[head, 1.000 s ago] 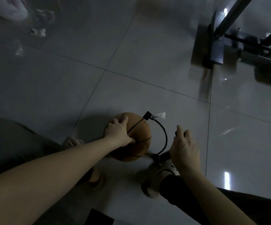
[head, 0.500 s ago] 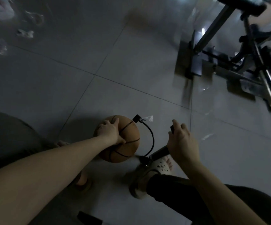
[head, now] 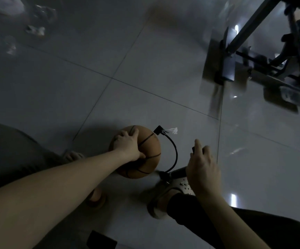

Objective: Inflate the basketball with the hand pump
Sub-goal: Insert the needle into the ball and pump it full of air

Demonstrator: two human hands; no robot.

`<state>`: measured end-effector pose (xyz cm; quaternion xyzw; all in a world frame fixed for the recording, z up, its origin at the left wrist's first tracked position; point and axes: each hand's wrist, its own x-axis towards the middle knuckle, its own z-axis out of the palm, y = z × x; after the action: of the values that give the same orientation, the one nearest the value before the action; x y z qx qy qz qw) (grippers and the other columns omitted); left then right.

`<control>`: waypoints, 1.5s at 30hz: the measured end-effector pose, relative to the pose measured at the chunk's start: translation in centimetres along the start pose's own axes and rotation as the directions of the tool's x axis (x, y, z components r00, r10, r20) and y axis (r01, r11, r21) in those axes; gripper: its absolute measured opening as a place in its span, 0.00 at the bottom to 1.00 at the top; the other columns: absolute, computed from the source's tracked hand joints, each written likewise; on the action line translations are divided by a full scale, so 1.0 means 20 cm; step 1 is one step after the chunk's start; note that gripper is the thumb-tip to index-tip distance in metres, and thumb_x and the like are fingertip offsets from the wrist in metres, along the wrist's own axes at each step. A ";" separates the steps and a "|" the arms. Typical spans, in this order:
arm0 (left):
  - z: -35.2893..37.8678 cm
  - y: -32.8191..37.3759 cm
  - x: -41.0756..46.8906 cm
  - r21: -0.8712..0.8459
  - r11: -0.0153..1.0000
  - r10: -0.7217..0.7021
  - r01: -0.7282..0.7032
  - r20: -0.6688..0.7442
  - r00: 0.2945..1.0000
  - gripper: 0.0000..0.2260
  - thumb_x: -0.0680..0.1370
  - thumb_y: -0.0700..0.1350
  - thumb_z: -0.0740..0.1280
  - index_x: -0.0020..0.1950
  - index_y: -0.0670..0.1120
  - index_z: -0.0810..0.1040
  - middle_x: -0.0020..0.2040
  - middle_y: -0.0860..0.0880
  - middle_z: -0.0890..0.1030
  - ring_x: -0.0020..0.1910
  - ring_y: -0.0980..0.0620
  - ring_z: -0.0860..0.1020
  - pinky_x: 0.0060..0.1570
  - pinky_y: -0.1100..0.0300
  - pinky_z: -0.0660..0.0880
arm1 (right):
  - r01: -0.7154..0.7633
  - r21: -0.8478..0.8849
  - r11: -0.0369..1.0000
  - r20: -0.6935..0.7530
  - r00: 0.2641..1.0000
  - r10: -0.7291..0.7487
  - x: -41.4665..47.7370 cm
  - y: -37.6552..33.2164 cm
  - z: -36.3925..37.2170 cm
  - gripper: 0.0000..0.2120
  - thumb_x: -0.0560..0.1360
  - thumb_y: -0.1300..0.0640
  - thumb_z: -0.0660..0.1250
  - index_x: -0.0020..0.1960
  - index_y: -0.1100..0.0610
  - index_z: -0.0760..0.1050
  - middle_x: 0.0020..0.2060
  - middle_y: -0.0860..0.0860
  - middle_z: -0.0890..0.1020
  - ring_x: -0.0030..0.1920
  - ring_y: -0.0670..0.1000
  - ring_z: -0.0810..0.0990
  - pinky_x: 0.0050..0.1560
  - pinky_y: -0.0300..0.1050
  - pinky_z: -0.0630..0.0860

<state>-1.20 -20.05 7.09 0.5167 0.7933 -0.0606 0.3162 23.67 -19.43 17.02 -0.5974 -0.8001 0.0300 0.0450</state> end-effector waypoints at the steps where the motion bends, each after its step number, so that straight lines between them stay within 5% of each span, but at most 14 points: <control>1: 0.00 0.01 0.00 0.005 1.000 0.002 -0.002 -0.001 1.000 0.55 0.68 0.69 0.73 0.82 0.54 0.41 0.78 0.32 0.53 0.73 0.27 0.61 0.67 0.38 0.70 | -0.015 0.017 1.000 0.008 1.000 0.015 0.01 0.00 0.04 0.25 0.80 0.59 0.64 0.75 0.59 0.63 0.52 0.57 0.75 0.38 0.55 0.73 0.33 0.46 0.67; 11: 0.04 0.02 -0.03 0.040 0.999 -0.009 0.011 -0.051 0.999 0.52 0.70 0.68 0.72 0.82 0.55 0.44 0.77 0.34 0.56 0.71 0.29 0.63 0.66 0.40 0.69 | -0.047 0.041 0.998 0.120 0.992 0.042 0.02 0.02 0.32 0.25 0.79 0.62 0.63 0.74 0.58 0.60 0.56 0.57 0.73 0.45 0.54 0.76 0.34 0.45 0.74; 18: 0.00 0.05 0.01 0.050 0.997 -0.057 0.057 -0.001 0.998 0.54 0.67 0.69 0.74 0.82 0.55 0.44 0.77 0.35 0.57 0.72 0.30 0.62 0.65 0.41 0.69 | -0.022 0.022 1.000 0.157 0.987 0.019 0.04 0.02 0.23 0.23 0.80 0.58 0.62 0.73 0.55 0.60 0.55 0.55 0.73 0.44 0.53 0.75 0.35 0.44 0.70; 28: -0.03 0.05 -0.02 0.037 0.999 -0.007 0.005 0.044 0.999 0.56 0.68 0.68 0.73 0.83 0.54 0.40 0.79 0.33 0.52 0.74 0.27 0.59 0.65 0.39 0.70 | 0.123 0.014 0.992 -0.107 0.987 -0.121 0.08 0.05 -0.46 0.18 0.78 0.56 0.67 0.64 0.55 0.66 0.50 0.55 0.78 0.42 0.53 0.77 0.38 0.51 0.79; 45: -0.01 0.08 0.01 0.061 0.998 0.000 0.001 -0.005 1.000 0.54 0.69 0.69 0.72 0.82 0.55 0.42 0.78 0.34 0.53 0.73 0.28 0.59 0.66 0.40 0.69 | -0.042 0.052 0.998 0.077 0.996 0.038 0.02 0.03 0.19 0.08 0.81 0.59 0.59 0.59 0.55 0.65 0.45 0.52 0.70 0.36 0.50 0.70 0.31 0.50 0.75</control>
<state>0.02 -19.17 7.48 0.5261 0.7920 -0.0838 0.2984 23.78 -18.91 13.12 -0.6102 -0.7881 0.0750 0.0298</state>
